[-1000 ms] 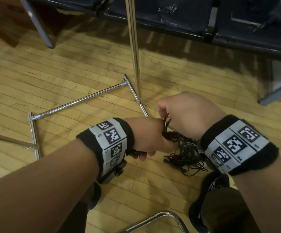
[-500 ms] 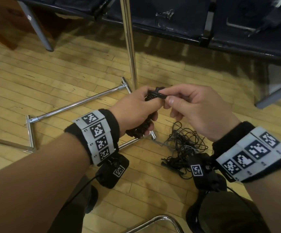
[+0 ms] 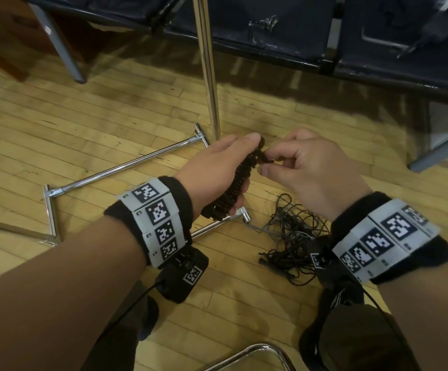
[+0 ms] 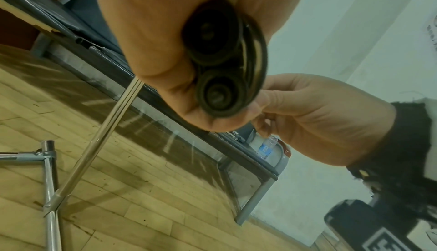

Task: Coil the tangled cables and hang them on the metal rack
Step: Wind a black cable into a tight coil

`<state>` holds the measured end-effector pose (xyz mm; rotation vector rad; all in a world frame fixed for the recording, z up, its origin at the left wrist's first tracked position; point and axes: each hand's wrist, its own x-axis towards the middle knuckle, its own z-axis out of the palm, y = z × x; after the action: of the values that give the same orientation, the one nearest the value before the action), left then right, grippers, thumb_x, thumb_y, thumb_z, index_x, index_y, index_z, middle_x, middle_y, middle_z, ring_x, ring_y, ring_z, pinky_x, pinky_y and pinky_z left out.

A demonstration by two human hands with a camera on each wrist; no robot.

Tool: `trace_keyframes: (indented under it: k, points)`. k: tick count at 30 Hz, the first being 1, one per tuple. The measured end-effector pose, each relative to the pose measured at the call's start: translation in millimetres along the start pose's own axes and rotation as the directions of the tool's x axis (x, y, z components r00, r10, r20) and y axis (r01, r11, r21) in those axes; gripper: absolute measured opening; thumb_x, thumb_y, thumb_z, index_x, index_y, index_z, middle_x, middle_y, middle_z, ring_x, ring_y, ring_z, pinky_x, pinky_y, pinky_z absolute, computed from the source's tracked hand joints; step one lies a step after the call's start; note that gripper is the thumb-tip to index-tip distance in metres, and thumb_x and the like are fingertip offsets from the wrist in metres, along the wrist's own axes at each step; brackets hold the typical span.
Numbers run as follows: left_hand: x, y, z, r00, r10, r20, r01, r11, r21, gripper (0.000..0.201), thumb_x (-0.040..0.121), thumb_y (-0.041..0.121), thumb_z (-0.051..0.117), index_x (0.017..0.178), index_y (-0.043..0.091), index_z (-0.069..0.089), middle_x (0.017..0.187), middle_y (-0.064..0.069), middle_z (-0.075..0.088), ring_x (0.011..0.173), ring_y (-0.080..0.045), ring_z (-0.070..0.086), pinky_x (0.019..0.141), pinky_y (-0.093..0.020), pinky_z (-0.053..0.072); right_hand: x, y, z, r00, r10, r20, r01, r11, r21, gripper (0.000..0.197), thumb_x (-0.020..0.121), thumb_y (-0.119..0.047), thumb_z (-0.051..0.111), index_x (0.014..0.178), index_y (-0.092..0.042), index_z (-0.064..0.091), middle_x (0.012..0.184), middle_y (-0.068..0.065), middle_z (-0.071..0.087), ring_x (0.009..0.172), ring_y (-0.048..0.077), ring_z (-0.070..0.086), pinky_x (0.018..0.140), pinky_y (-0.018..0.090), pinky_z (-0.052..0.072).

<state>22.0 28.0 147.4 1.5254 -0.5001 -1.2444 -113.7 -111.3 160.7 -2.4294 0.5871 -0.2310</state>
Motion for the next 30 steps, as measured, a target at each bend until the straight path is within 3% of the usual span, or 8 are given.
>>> trace_keyframes:
  k: [4,11,15,19,23,28,30]
  points:
    - [1,-1,-1,1.000,-0.013,-0.014,0.012,0.999,-0.042,0.027,0.106,0.051,0.055,0.109,0.025,0.060,0.068,-0.007,0.063,0.052,-0.027,0.059,0.048,-0.034,0.052,3,0,4,0.999,-0.021,-0.042,0.020,0.999,-0.029,0.014,0.091,-0.035,0.074,0.103,-0.029,0.079,0.095,-0.010,0.062,0.085,0.005,0.060,0.078,0.025,0.049]
    - [1,-3,-2,1.000,0.004,-0.023,-0.005,0.998,-0.063,0.028,0.103,0.049,0.058,0.115,0.024,0.059,0.078,-0.009,0.070,0.054,-0.030,0.062,0.048,-0.034,0.052,2,-1,5,0.997,-0.036,-0.064,0.030,0.995,-0.096,0.015,0.092,-0.031,0.074,0.106,-0.028,0.078,0.093,-0.007,0.065,0.083,0.007,0.063,0.073,0.011,0.044]
    - [2,0,0,1.000,0.010,-0.024,-0.013,0.989,-0.145,0.031,0.101,0.048,0.060,0.120,0.023,0.058,0.092,-0.013,0.077,0.059,-0.033,0.067,0.049,-0.035,0.053,-1,-8,2,0.977,-0.087,-0.194,0.068,0.993,-0.101,0.017,0.094,-0.023,0.072,0.110,-0.022,0.079,0.093,-0.002,0.068,0.081,0.011,0.064,0.073,0.021,0.051]
    - [1,3,-2,0.998,0.045,-0.043,-0.054,0.970,-0.237,0.032,0.100,0.043,0.063,0.121,0.019,0.063,0.104,-0.011,0.078,0.074,-0.030,0.072,0.052,-0.038,0.055,-3,-15,-4,0.946,-0.123,-0.300,0.099,0.991,-0.095,0.015,0.096,-0.019,0.070,0.108,-0.019,0.079,0.096,-0.003,0.068,0.083,0.010,0.064,0.073,0.016,0.050]
    - [1,4,-5,0.996,0.064,-0.065,-0.078,0.965,-0.252,0.033,0.099,0.040,0.061,0.122,0.017,0.066,0.103,-0.011,0.076,0.074,-0.026,0.073,0.052,-0.039,0.056,-6,-23,-5,0.926,-0.115,-0.360,0.110,0.993,-0.034,0.014,0.094,-0.018,0.072,0.107,-0.020,0.079,0.099,-0.002,0.069,0.086,0.011,0.067,0.076,0.031,0.059]
    - [-1,7,-6,0.995,0.088,-0.045,-0.097,0.960,-0.262,0.032,0.098,0.039,0.062,0.120,0.016,0.066,0.111,-0.017,0.071,0.076,-0.027,0.071,0.053,-0.038,0.056,-8,-26,-3,0.921,-0.067,-0.385,0.102,0.992,0.070,0.015,0.091,-0.017,0.075,0.105,-0.022,0.079,0.100,-0.007,0.068,0.087,0.004,0.068,0.079,0.019,0.056]
    - [-2,7,-6,0.993,0.095,-0.063,-0.108,0.963,-0.245,0.028,0.101,0.036,0.060,0.119,0.015,0.066,0.107,-0.015,0.073,0.074,-0.027,0.072,0.052,-0.038,0.056,-9,-27,-2,0.921,-0.064,-0.385,0.098,0.993,0.069,0.015,0.091,-0.017,0.075,0.105,-0.021,0.079,0.100,-0.006,0.068,0.088,0.005,0.067,0.079,0.022,0.057]
